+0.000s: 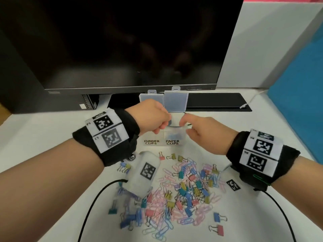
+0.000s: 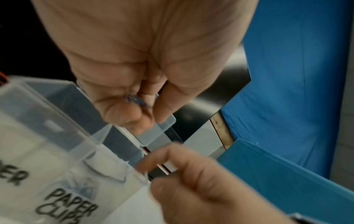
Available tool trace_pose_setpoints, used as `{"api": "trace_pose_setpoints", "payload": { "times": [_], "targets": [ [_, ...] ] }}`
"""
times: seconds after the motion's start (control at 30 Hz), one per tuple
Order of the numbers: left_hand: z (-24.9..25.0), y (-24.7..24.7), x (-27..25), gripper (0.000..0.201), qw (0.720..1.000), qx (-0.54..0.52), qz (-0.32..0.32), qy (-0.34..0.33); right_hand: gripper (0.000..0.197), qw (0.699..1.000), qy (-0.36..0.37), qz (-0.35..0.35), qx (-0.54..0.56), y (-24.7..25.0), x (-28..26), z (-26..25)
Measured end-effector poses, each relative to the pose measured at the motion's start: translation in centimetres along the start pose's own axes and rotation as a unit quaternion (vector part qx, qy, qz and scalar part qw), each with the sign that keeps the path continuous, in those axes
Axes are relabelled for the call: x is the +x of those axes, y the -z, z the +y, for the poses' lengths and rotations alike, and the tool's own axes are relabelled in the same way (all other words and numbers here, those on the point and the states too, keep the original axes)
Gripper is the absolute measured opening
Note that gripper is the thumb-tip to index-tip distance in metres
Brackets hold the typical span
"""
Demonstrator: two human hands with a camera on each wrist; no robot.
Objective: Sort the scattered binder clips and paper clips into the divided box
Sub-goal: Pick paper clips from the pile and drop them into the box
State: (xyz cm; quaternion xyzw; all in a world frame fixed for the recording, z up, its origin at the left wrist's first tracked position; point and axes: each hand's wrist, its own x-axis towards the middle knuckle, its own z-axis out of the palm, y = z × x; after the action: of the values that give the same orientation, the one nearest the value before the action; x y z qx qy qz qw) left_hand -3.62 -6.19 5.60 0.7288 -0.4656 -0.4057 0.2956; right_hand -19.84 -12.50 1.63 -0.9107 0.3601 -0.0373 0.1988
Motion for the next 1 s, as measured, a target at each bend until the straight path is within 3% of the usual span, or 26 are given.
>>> {"api": "trace_pose_setpoints", "payload": {
  "times": [0.2,0.3,0.43,0.6,0.7,0.77,0.8,0.87,0.93,1.0],
  "targets": [
    [0.1,-0.4,0.9,0.013,0.994,-0.099,-0.039,0.023,0.007,0.993,0.072,-0.027,-0.092,-1.0,-0.5,0.6],
    [-0.5,-0.9,1.0,0.015,0.987,-0.149,-0.046,0.032,0.019,0.988,0.090,-0.033,-0.117,-1.6,-2.0,0.5],
    [-1.5,-1.9,0.9,0.019,0.994,-0.098,-0.038,0.010,0.044,0.988,0.107,-0.023,-0.110,-2.3,-3.2,0.6],
    [-1.8,-1.9,0.1,0.027,0.997,-0.015,-0.065,-0.046,0.037,0.984,0.100,-0.034,-0.143,-1.9,-3.3,0.6],
    [-1.5,-1.5,-0.2,0.023,0.992,-0.043,-0.079,-0.090,0.014,0.983,0.101,-0.056,-0.142,-1.5,-3.2,0.6],
    [-1.9,-0.9,-0.5,0.012,0.977,0.094,-0.031,-0.189,0.025,0.986,0.084,-0.070,-0.125,-0.9,-3.0,0.6],
    [-2.2,-0.4,-0.8,0.005,0.950,0.210,-0.008,-0.232,0.031,0.990,0.075,-0.062,-0.099,-0.6,-2.8,0.8],
    [-3.3,0.1,-1.0,0.018,0.886,0.396,0.000,-0.240,0.028,0.997,0.061,-0.021,-0.035,0.3,-2.4,1.0],
    [-4.3,0.1,-0.9,0.016,0.872,0.432,0.005,-0.230,0.028,0.999,0.040,0.016,0.013,1.6,-1.5,0.9],
    [-4.8,-0.5,-0.9,0.005,0.859,0.450,0.005,-0.244,0.033,0.998,0.026,0.010,0.061,2.6,-0.4,0.5]
  ]
}}
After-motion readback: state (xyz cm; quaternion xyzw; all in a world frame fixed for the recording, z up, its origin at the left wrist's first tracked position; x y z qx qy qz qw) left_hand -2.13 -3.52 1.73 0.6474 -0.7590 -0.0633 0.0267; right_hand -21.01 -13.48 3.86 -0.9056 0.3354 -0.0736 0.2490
